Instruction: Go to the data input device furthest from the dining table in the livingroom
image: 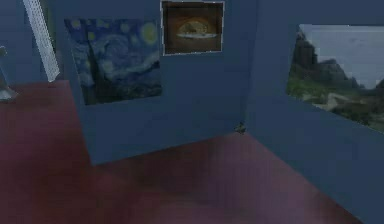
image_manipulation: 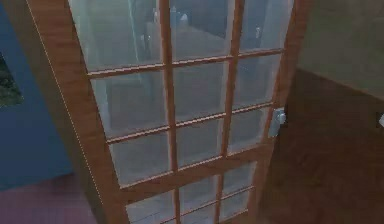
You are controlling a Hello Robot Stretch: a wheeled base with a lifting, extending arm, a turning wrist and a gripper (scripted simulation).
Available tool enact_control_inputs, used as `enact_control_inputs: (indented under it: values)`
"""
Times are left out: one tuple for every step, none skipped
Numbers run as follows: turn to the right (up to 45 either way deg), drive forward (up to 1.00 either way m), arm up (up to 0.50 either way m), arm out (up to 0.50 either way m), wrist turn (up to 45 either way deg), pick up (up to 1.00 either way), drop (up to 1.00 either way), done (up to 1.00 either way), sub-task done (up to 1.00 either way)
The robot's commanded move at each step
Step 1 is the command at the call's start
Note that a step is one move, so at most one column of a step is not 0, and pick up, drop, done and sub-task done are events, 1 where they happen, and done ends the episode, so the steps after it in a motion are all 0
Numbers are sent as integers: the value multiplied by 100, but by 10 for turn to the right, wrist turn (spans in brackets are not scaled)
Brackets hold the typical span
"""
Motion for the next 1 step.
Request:
enact_control_inputs:
  values:
    - [0,45,0,0,0,0,0,0,0]
